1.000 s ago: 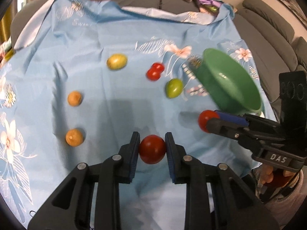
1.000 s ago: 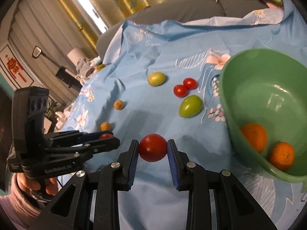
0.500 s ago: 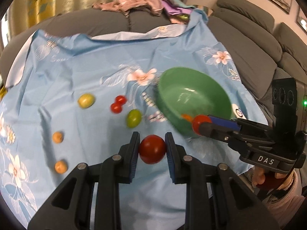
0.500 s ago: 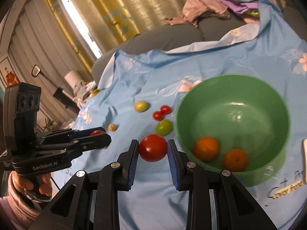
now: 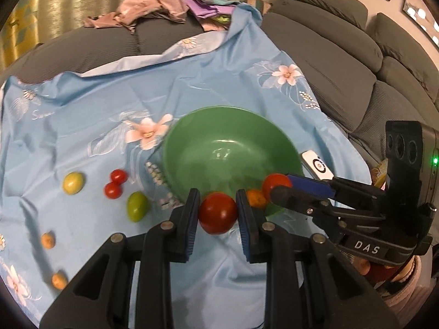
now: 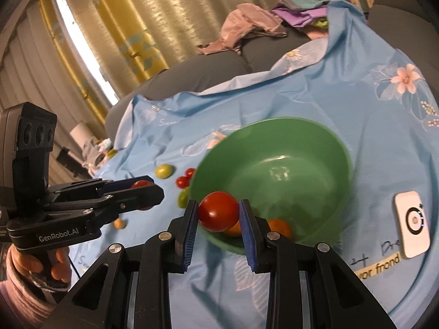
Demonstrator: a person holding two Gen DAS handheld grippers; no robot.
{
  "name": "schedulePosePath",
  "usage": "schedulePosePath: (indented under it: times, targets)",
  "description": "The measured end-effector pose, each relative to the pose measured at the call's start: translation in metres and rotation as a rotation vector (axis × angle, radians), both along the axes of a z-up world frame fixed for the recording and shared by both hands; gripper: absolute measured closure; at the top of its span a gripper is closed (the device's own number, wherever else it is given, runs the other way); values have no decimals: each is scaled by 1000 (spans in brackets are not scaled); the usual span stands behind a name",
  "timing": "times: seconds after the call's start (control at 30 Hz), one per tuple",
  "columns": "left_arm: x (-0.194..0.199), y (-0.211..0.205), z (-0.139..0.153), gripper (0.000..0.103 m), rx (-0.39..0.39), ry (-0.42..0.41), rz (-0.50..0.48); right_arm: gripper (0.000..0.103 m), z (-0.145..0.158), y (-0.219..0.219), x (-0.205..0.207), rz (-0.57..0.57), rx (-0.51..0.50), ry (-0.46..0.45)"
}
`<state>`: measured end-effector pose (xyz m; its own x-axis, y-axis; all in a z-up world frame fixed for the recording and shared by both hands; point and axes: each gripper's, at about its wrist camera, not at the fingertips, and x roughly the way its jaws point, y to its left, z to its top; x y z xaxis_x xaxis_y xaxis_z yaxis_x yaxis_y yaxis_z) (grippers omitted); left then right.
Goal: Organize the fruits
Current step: 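Carry both cherry tomatoes into the green bowl and open both tools, then withdraw both tools and move toward the small yellow-orange fruits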
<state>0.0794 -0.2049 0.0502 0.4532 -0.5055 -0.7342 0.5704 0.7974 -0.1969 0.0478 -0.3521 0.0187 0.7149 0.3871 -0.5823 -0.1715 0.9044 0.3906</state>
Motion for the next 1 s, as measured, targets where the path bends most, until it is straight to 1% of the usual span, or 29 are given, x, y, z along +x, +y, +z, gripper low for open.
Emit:
schedulePosePath:
  times: [0.1, 0.33, 0.6, 0.63, 0.67, 0.7, 0.77, 0.83, 0.87, 0.9, 0.93, 1.0]
  targets:
    - [5, -11, -4, 77, -6, 5, -23, 71, -3, -8, 1, -19, -5, 7]
    - [14, -31, -22, 77, 25, 27, -47, 71, -12, -14, 8, -48, -40, 32]
    - [20, -34, -41, 77, 58, 60, -44, 71, -22, -16, 11, -56, -60, 67]
    - [20, -34, -42, 75, 60, 61, -45, 71, -22, -16, 11, -63, -64, 72]
    - [20, -35, -43, 70, 61, 61, -43, 71, -23, -17, 11, -69, -66, 79]
    - [20, -34, -43, 60, 61, 59, -42, 71, -23, -17, 11, -72, -65, 82]
    - [19, -33, -41, 46, 60, 53, -41, 70, -22, -19, 11, -82, -58, 89]
    - [17, -26, -37, 46, 52, 41, -26, 65, -21, -23, 10, -101, -49, 96]
    - [17, -22, -35, 44, 43, 40, -19, 65, -21, -24, 9, -108, -42, 97]
    - [15, -16, -33, 39, 37, 40, -9, 64, -20, -27, 7, -116, -30, 96]
    - [13, -10, -32, 36, 35, 35, 0, 64, -19, -29, 6, -121, -21, 94]
    - [6, 7, -29, 25, 40, 15, 32, 63, -17, -34, 2, -135, -6, 89]
